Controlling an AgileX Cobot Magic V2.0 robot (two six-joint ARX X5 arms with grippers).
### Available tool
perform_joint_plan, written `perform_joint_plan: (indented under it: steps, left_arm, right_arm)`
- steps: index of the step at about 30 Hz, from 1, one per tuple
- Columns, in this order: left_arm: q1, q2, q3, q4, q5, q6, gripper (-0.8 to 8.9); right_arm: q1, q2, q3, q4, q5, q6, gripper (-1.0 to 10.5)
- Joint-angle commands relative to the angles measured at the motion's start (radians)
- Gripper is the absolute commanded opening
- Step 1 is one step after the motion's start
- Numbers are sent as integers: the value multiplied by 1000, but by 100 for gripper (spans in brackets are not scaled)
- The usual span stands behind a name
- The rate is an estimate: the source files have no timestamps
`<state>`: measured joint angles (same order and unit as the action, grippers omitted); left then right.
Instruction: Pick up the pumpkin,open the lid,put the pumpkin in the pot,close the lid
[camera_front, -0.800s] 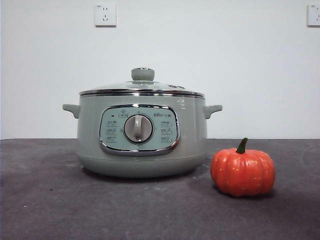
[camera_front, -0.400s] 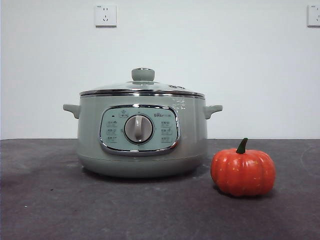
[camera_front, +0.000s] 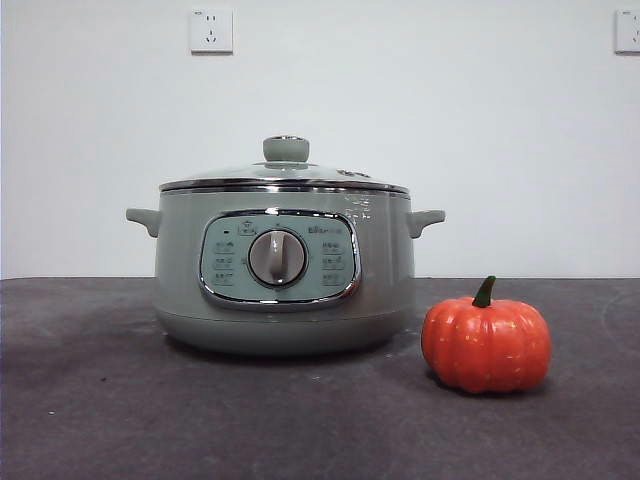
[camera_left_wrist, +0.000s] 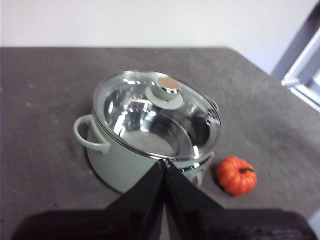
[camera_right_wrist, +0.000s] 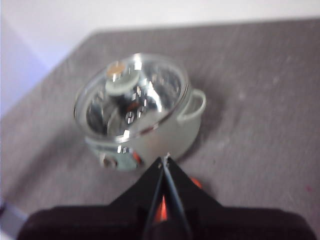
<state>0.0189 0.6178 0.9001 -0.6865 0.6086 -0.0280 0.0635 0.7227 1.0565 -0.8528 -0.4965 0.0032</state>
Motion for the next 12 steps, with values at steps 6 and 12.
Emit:
perform_joint_plan:
  steps: [6, 12]
  left_arm:
    - [0, 67, 105, -124, 27, 119, -8]
    - [0, 69, 105, -123, 24, 119, 157]
  right_arm:
    - [63, 134, 121, -202, 0, -160, -11]
    - [85, 143, 121, -201, 1, -158, 135]
